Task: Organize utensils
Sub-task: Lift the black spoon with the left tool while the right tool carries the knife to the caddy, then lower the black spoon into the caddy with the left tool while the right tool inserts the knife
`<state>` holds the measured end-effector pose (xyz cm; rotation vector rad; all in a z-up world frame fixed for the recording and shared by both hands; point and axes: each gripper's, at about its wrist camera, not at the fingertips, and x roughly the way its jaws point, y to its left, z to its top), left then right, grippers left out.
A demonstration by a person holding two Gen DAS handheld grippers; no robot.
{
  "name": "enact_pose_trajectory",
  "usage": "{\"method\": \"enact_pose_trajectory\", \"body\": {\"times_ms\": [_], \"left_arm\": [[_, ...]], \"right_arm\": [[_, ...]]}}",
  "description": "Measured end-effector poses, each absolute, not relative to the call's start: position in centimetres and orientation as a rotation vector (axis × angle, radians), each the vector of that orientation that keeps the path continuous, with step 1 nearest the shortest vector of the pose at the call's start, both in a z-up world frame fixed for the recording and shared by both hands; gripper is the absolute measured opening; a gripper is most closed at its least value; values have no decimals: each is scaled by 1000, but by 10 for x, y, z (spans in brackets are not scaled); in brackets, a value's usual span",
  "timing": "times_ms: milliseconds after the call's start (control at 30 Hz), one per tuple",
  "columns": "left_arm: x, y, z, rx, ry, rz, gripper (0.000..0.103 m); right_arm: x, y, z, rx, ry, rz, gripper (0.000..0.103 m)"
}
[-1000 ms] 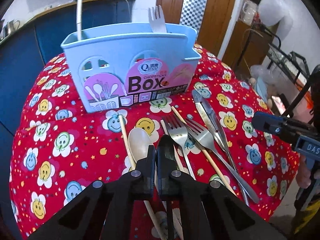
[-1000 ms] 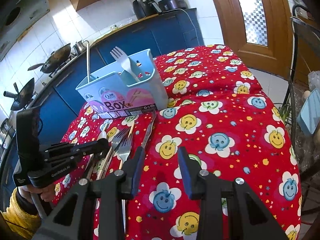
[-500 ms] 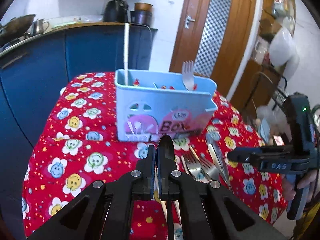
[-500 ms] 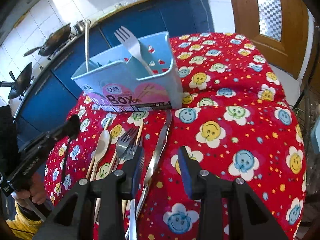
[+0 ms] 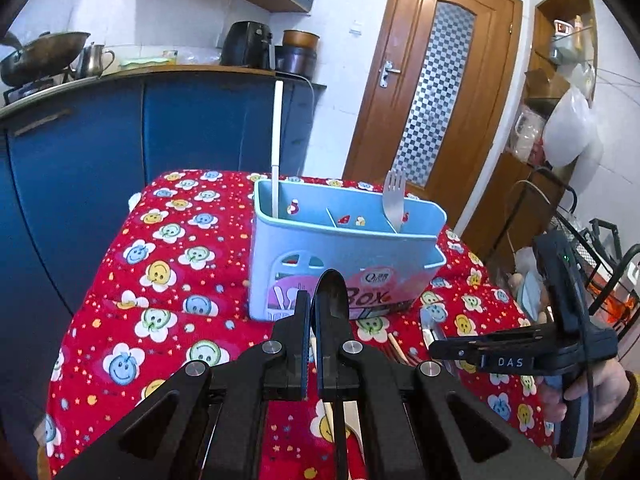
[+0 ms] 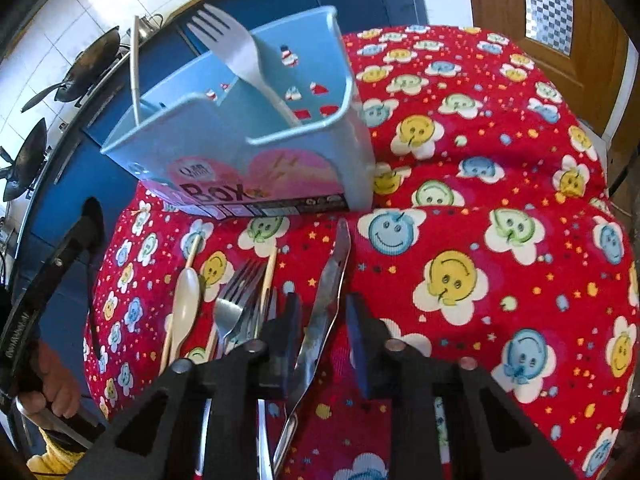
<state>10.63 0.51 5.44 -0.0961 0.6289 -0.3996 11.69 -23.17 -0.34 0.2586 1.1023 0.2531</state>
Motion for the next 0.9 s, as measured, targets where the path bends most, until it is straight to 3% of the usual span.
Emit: {"method": "enact_pose_trajectory", "body": {"times_ms": [133, 300, 900], "left_arm": [[109, 5, 56, -112, 617, -399, 2], [115, 5, 69, -137, 590, -391, 2], [149, -13, 128, -119, 206, -243, 2]], "right_arm": [[118, -235, -4, 273, 1090, 252, 7], [110, -250, 5, 379, 1000, 293, 4], [77, -259, 116, 259, 497, 219, 4]]}}
